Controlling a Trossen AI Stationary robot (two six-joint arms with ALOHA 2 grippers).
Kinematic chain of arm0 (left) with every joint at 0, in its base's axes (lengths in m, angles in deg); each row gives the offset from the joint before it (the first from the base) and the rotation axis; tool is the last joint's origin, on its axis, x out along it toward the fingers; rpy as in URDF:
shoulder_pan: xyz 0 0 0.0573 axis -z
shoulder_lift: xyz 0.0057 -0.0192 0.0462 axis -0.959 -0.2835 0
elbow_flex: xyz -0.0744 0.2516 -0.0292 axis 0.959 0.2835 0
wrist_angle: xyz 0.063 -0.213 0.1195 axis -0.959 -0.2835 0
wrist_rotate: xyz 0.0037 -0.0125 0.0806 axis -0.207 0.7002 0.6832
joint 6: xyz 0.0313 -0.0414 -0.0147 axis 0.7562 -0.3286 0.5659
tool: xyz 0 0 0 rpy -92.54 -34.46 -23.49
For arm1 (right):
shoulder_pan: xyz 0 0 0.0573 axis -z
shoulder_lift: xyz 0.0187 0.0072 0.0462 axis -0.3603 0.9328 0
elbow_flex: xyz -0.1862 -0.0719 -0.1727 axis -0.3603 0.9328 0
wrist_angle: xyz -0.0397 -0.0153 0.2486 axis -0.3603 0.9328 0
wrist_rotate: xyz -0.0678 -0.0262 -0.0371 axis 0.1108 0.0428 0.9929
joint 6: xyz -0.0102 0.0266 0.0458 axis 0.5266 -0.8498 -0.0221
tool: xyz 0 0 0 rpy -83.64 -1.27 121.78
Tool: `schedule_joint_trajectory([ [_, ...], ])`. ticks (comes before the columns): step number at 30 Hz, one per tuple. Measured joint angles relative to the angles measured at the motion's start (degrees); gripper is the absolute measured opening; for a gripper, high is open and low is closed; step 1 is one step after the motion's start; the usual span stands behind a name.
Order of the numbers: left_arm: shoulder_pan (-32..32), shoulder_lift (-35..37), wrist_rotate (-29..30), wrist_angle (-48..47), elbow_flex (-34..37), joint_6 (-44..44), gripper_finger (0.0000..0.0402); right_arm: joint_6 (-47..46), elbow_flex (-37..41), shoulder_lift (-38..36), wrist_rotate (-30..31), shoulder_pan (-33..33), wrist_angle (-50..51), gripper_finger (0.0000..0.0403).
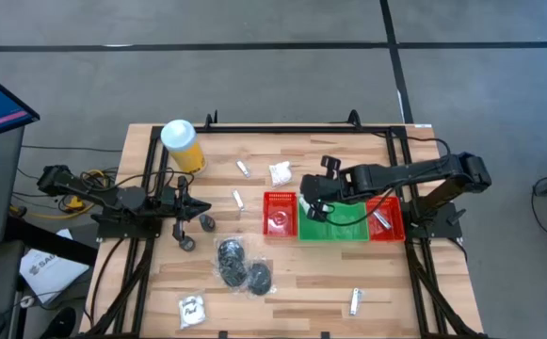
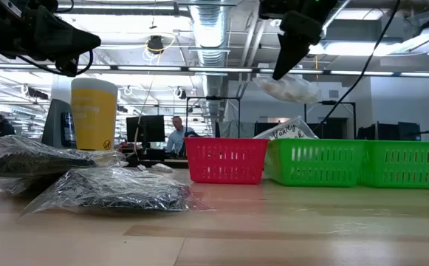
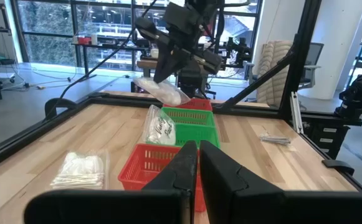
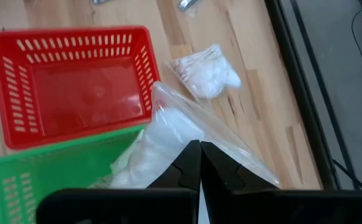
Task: Pick & Place Travel size toiletries
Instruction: Put the cotton pack into the left green bin
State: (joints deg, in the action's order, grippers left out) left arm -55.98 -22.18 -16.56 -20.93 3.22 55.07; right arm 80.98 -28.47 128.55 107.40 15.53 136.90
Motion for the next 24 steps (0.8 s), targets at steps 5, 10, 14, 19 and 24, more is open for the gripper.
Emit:
schedule_joint_trajectory([
  [5, 0.0, 0.0, 0.0, 0.0, 0.0, 0.0, 0.0012, -1.1, 5.1, -3.0, -0.3, -0.5, -4.3, 0.0],
  [10, 0.0, -0.2, 0.0, 0.0, 0.0, 0.0, 0.0012, -5.1, 13.2, -10.1, -1.1, -1.0, -10.6, 0.0],
  [14, 0.0, -0.6, 0.0, 0.1, 0.0, 0.1, 0.0012, -7.7, 15.9, -11.7, -1.0, -3.9, -14.8, 0.0],
  [19, 0.0, -0.8, 0.0, 0.2, 0.0, 0.1, 0.0012, -13.3, 17.1, -9.1, 4.0, -7.7, -16.1, 0.0],
  [24, 0.0, -1.0, 0.0, 0.2, 0.0, 0.1, 0.0012, -17.2, 17.1, -5.3, 8.0, -10.6, -15.8, 0.0],
])
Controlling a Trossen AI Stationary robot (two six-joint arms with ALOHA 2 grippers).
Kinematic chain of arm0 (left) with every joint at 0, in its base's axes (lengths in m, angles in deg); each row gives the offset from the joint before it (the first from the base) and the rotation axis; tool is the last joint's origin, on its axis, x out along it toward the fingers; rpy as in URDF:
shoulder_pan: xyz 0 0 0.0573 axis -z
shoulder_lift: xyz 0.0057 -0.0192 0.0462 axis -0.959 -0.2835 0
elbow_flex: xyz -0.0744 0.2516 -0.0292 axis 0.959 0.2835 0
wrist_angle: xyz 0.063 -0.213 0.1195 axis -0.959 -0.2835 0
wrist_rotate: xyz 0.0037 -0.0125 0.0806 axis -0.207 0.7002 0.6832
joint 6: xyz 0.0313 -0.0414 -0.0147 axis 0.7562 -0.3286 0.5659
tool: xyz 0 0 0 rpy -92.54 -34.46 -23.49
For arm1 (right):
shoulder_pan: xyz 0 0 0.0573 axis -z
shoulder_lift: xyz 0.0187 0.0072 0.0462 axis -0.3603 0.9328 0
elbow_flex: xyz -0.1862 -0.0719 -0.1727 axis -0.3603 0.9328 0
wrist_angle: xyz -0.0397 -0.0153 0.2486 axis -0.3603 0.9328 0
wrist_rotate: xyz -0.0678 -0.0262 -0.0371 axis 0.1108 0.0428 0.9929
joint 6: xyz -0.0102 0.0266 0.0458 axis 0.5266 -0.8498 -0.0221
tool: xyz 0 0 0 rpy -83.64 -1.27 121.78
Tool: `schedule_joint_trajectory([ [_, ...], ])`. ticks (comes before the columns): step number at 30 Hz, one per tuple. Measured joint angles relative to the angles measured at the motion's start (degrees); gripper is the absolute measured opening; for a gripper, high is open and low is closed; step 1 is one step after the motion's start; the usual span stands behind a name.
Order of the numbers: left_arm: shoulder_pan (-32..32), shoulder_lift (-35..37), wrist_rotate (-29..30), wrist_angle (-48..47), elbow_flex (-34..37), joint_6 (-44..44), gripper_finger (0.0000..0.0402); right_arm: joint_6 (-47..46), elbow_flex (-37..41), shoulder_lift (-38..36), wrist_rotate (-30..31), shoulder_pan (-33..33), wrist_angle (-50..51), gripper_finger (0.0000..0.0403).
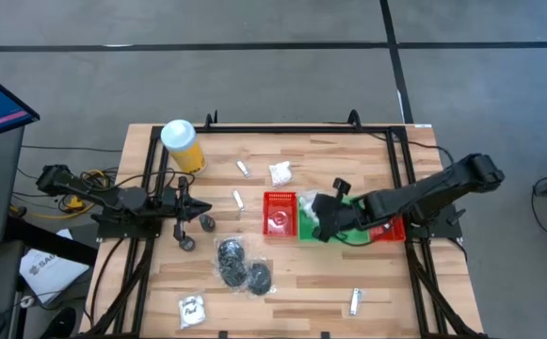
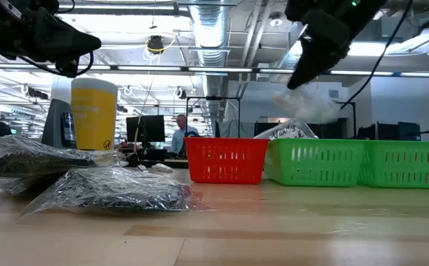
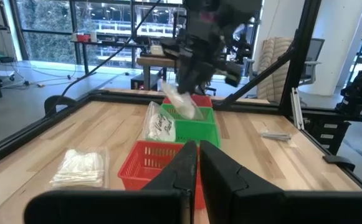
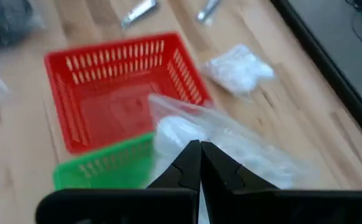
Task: Pick & Place Travel size toiletries
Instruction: Put the cotton pack into the left green bin
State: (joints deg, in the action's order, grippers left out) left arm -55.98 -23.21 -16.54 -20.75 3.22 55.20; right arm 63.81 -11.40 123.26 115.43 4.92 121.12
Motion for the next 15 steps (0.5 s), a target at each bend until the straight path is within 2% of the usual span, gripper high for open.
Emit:
schedule_joint_trajectory([
  [9, 0.0, -1.6, 0.0, 0.1, 0.0, 0.0, 0.0012, -4.2, 0.1, 5.9, 5.4, -0.5, 0.6, 0.0],
  [15, 0.0, -1.6, 0.0, 0.4, 0.0, 0.0, 0.0012, -5.7, 0.1, 6.1, 5.9, 0.1, 0.4, 0.0],
])
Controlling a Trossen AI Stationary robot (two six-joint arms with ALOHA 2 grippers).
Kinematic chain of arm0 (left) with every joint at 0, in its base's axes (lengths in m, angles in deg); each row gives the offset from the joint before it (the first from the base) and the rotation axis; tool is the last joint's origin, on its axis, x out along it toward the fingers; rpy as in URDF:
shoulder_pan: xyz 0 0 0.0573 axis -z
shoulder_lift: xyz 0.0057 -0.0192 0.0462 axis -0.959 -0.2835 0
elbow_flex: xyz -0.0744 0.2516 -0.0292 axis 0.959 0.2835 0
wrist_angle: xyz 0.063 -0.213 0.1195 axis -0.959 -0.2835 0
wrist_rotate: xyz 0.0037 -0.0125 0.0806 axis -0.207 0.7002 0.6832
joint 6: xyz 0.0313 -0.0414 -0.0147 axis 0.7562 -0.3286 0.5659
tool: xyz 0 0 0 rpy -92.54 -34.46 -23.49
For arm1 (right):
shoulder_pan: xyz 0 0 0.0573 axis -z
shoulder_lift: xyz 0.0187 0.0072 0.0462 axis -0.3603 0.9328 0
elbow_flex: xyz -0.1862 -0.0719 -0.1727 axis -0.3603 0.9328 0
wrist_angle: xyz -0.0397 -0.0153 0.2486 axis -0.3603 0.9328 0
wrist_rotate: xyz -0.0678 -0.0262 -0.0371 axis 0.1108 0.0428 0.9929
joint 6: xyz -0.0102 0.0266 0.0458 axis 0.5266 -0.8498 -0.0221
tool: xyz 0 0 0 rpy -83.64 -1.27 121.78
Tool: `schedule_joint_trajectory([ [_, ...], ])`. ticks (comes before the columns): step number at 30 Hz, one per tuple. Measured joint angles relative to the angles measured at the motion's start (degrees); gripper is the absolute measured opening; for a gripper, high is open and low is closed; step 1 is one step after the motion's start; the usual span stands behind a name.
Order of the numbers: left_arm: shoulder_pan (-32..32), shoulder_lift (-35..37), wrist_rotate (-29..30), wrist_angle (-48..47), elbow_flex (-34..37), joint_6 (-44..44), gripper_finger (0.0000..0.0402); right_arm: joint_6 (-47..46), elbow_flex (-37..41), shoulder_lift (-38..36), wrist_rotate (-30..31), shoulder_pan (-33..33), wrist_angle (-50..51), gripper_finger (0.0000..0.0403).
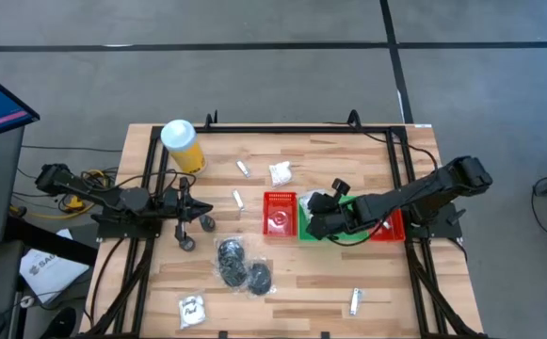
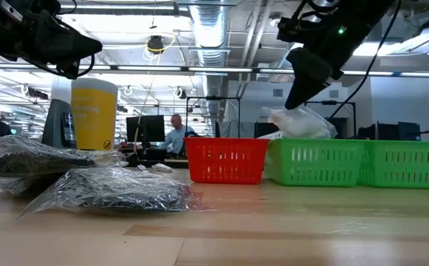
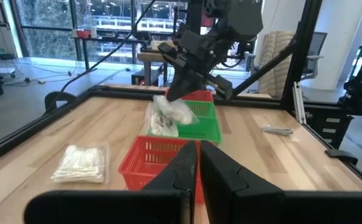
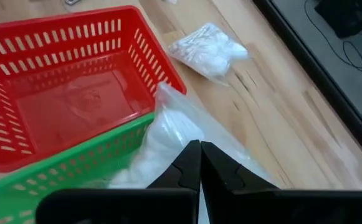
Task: Pick & Place Travel size toiletries
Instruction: Put the cotton pack into the left green bin, then put the black deodorant into the left red bin
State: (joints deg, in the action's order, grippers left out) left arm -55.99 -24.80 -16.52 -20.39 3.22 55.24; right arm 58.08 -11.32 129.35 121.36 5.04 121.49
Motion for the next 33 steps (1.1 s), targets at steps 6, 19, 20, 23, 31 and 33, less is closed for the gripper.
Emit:
schedule_joint_trajectory([
  [6, 0.0, 0.0, 0.0, 0.1, 0.0, 0.0, 0.0012, -0.1, -0.1, 0.6, -0.4, -0.5, -0.2, 0.0],
  [19, 0.0, 0.0, 0.0, 0.7, 0.0, 0.0, 0.0012, 1.0, -0.1, 4.6, -2.9, 0.6, 0.1, 0.0048],
  [20, 0.0, 0.0, 0.0, 0.9, 0.0, 0.0, 0.0012, 1.2, -0.1, 4.3, -3.1, 0.6, 0.2, 0.0059],
  [23, 0.0, 0.0, 0.0, 1.0, 0.0, 0.0, 0.0012, 1.3, -0.1, 4.0, -3.1, 0.5, -0.2, 0.009],
  [31, 0.0, 0.0, 0.0, 1.0, 0.0, -0.1, 0.0012, 3.8, -1.0, 4.1, -3.2, 0.5, 0.2, 0.0149],
  [33, 0.0, 0.0, 0.0, 1.1, 0.0, -0.5, 0.0012, 5.3, -2.4, 4.1, -3.2, 0.4, 0.0, 0.0158],
])
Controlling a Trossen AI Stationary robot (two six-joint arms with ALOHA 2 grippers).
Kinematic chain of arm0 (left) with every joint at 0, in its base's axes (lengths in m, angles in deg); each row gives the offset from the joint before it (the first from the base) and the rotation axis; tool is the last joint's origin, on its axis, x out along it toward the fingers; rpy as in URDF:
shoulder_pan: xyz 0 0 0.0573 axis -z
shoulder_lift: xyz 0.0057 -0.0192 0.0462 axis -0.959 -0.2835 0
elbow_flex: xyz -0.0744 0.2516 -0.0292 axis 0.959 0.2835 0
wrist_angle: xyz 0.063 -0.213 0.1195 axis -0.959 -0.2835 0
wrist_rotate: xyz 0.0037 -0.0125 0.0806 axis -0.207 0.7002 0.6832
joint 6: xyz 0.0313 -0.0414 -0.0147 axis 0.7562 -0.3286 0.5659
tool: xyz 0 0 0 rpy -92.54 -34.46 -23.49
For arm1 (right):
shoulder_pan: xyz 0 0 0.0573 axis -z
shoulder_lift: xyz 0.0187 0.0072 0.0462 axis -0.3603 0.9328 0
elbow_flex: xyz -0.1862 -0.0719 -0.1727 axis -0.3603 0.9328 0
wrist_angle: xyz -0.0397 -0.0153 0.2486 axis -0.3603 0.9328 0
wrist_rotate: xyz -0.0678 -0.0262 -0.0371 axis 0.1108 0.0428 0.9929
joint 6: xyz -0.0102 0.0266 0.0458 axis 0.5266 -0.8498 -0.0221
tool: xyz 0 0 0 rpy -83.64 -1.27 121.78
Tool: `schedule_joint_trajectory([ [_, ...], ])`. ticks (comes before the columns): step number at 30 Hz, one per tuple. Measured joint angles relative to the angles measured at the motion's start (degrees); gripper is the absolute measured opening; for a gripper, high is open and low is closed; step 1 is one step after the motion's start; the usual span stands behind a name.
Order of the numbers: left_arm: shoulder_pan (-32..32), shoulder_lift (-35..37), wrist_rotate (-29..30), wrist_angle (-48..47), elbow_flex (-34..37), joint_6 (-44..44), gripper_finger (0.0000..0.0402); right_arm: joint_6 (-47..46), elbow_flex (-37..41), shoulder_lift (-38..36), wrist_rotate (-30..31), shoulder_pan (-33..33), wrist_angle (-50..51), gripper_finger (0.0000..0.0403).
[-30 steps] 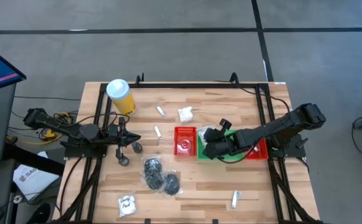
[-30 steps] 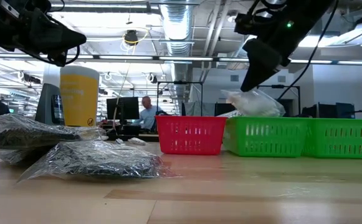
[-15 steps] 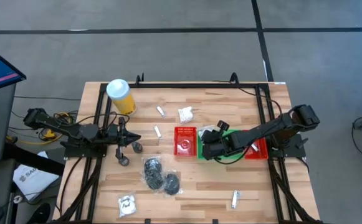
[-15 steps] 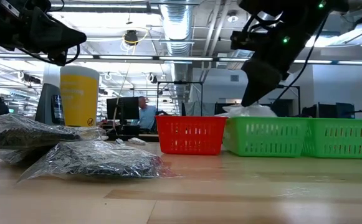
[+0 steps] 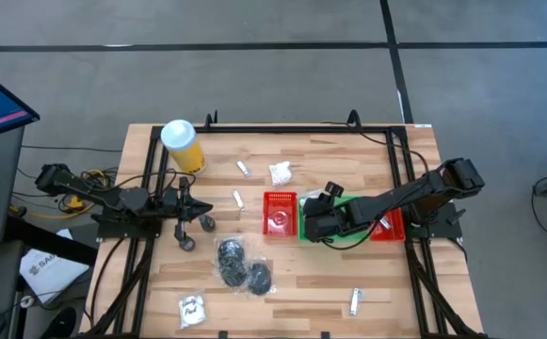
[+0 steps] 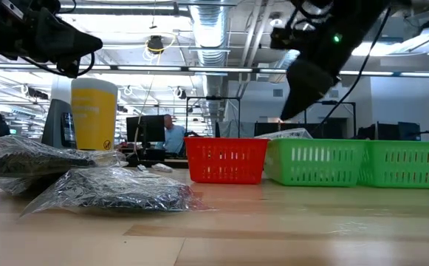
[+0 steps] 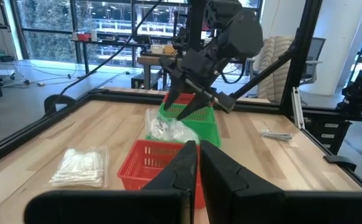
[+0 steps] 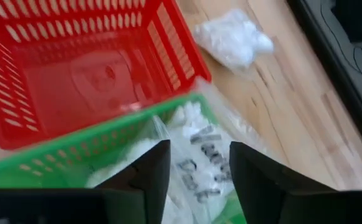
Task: Pick & Place Travel size toiletries
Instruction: Put the black deodorant into the left red bin
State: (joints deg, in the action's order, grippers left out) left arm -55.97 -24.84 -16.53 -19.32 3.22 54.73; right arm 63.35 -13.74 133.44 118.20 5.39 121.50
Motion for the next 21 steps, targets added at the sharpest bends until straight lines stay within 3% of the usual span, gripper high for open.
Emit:
schedule_joint_trajectory([
  [6, 0.0, 0.0, -0.4, 0.0, 0.0, -7.3, 0.0012, 1.4, -2.8, 0.0, 0.0, -0.3, -0.2, 0.0175],
  [14, 0.0, -3.8, -10.6, -0.2, 0.0, -8.7, 0.0012, 2.5, -3.0, 0.0, -0.1, -1.6, -0.4, 0.0185],
  [21, 0.0, -9.9, -10.7, -0.1, 0.0, -10.2, 0.0012, 2.5, -3.0, 0.0, -0.1, -1.5, -0.5, 0.0181],
])
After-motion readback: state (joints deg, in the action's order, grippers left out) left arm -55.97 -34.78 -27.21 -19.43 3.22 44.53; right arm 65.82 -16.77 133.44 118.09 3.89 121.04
